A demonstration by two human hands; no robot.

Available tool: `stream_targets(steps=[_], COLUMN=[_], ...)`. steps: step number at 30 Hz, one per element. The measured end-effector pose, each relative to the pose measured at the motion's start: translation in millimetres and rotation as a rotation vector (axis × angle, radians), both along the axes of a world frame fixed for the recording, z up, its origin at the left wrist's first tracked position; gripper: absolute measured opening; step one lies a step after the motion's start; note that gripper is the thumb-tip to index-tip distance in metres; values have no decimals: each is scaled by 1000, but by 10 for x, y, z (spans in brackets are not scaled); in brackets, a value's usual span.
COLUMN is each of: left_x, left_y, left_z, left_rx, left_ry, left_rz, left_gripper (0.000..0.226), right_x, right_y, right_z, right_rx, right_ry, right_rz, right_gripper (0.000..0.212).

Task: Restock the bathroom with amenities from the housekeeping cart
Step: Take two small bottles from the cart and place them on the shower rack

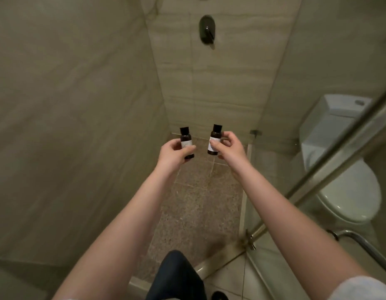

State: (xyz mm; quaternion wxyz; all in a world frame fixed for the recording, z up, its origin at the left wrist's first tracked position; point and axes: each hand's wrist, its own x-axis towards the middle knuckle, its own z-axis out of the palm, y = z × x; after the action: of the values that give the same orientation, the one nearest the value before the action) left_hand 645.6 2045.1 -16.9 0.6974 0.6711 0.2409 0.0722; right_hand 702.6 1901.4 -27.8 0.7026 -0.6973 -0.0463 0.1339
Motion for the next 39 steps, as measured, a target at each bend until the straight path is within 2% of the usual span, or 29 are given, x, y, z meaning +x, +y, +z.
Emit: stream_targets(steps=[3,6,12,23,29,35,37,39], left_x=[364,781,1897,3937,4959,5867,6103,6303], left_y=[305,670,1488,2849,3356,3826,3959,4080], left_z=[8,-65,-22,900,1340,1877,2083,2291], left_rx=[14,58,26,28,81,181,249,321], left_ry=[-17,-14,-61,-237,-313,-394,-422,-446], left_rz=[54,84,90,67,123,240,266,281], left_gripper=[22,32,23,10,14,13,7,11], right_x=[424,842,1964,3940,5055,6156,6443,6684], right_y=[308,659,1558,2950,3551,4070,4232,4377], right_z=[5,-43,4,871,1369,1816,2004,2200], right_rx=[5,10,-3,10,87,141,153,175], right_ry=[-18,-24,-79,-218,-324,-418,-451,-471], right_rz=[30,71,62,19,31,95,123,145], right_gripper=[21,18,20,26,30,35,38,39])
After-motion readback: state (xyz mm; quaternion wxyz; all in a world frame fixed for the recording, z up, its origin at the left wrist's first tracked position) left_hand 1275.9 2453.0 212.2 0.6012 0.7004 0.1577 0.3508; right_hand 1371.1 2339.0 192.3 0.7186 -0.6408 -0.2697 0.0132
